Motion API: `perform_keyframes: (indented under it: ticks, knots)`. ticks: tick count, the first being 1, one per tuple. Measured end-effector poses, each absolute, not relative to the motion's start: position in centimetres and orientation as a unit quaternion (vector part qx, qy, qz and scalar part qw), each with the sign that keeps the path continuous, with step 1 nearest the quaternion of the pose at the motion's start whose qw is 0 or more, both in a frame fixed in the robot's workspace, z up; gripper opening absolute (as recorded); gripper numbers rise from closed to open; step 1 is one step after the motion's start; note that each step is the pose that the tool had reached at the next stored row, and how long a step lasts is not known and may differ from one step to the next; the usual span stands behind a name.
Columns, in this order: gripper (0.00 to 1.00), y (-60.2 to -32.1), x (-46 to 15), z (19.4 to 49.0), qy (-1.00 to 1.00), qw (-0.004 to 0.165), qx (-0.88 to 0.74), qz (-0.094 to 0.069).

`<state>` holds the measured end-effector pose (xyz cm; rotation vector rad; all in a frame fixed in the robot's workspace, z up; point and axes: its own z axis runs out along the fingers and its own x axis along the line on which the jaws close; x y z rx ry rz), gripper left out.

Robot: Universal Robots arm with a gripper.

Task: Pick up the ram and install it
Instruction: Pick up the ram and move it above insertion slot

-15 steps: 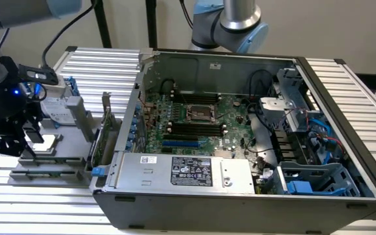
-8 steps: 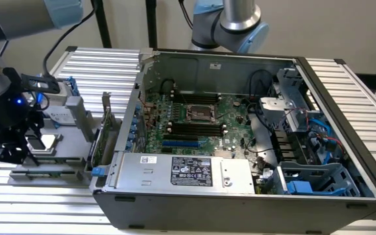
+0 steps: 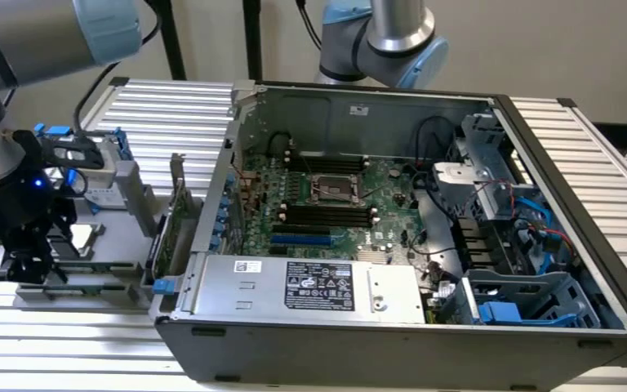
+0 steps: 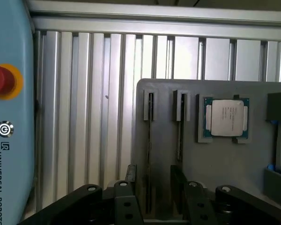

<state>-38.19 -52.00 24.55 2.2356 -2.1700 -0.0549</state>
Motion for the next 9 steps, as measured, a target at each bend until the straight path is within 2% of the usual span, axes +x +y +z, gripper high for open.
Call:
perform_keyframes:
  ticks: [9]
  knots:
    - [0.42,-52.2,-38.1,22.9,-0.689,0.013,0.725,-0.017]
